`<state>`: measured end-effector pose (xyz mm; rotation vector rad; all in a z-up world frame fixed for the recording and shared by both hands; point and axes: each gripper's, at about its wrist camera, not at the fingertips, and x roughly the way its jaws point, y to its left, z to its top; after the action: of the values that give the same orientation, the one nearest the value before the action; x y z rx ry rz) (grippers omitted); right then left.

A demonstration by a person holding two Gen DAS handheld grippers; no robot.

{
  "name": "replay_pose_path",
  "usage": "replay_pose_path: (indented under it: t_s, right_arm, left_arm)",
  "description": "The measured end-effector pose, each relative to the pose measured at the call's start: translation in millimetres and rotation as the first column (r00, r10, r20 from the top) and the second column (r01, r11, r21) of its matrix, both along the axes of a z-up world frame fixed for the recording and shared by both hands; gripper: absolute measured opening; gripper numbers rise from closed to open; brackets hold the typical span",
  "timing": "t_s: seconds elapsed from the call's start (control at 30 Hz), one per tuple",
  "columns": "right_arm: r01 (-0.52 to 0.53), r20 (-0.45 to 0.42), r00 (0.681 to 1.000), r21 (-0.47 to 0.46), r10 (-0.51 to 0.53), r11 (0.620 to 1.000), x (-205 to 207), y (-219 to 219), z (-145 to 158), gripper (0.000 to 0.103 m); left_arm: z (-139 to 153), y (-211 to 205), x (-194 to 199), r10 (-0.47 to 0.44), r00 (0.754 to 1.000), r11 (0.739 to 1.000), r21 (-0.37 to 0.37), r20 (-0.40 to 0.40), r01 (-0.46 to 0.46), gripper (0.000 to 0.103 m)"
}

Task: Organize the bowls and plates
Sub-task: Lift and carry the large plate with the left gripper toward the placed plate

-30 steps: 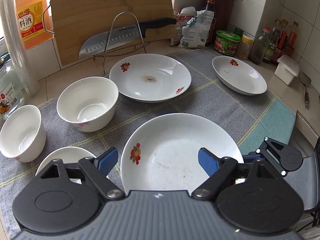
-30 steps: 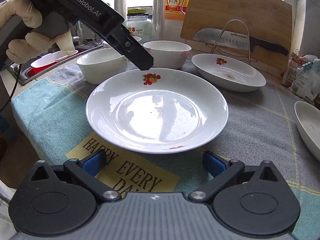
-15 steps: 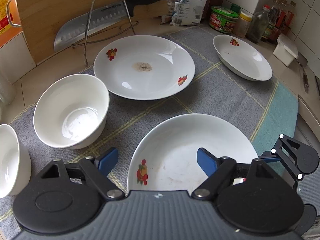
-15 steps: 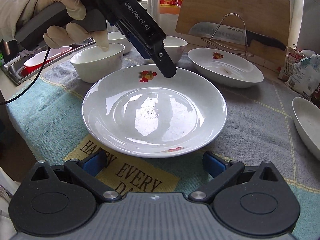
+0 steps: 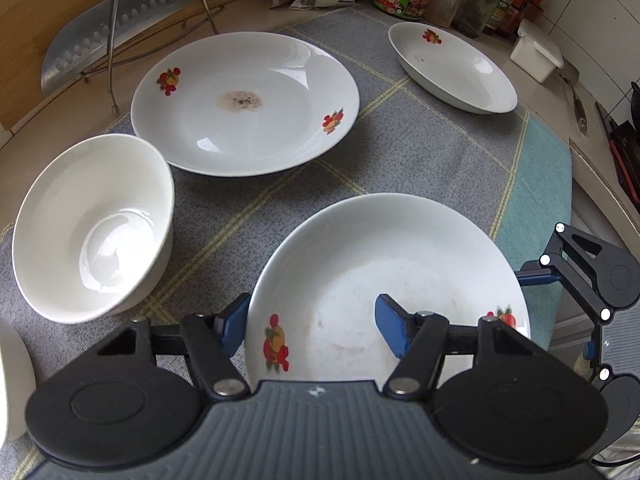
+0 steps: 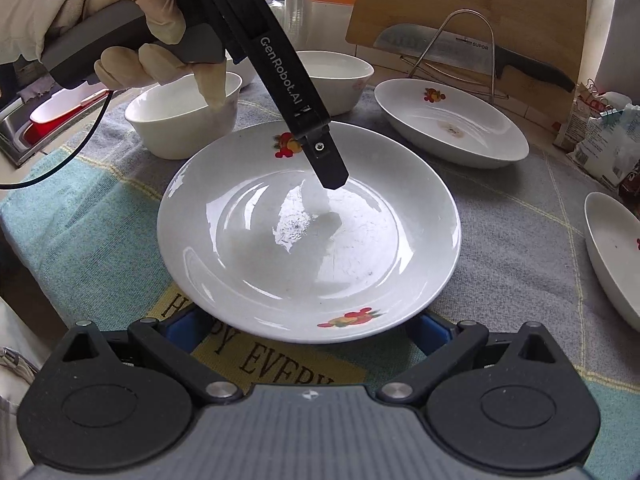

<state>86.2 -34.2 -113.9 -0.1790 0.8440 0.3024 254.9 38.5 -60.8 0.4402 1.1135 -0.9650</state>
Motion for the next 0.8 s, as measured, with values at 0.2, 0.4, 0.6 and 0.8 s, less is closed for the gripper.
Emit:
replay_pose_path:
  t_s: [0.2, 0.4, 0.6, 0.8]
  right_arm:
    - [0.007, 0.008, 1.0, 0.01, -0.007, 1.0, -1.1, 2.1, 1.2, 0.103]
    - [0.001, -0.002, 1.0, 0.021, -0.001, 1.0, 0.7, 1.9, 2.2, 0.103]
    - [-0.031, 0.005, 1.0, 0.017, 0.031, 0.999, 2.8, -2.4, 1.8, 0.103]
    - [-0.039, 0.017, 0.999, 0.016, 0.038, 0.999, 1.6, -4.7, 3.2, 0.103]
  left_arm:
    - [-1.0, -1.8, -0.8, -0.018, 1.0, 1.0, 0.017, 0.003, 0.018, 0.064]
    - [-1.3, -3.8, -2.2, -0.019, 1.0, 0.999, 0.033, 0.011, 0.019, 0.064]
    - [-1.7, -5.5, -2.5, -0.018, 1.0, 0.999, 0.047, 0.014, 0.017, 0.064]
    - [-2.6, -6.4, -3.7, -0.026, 1.0, 0.998, 0.053, 0.016, 0.025, 0.064]
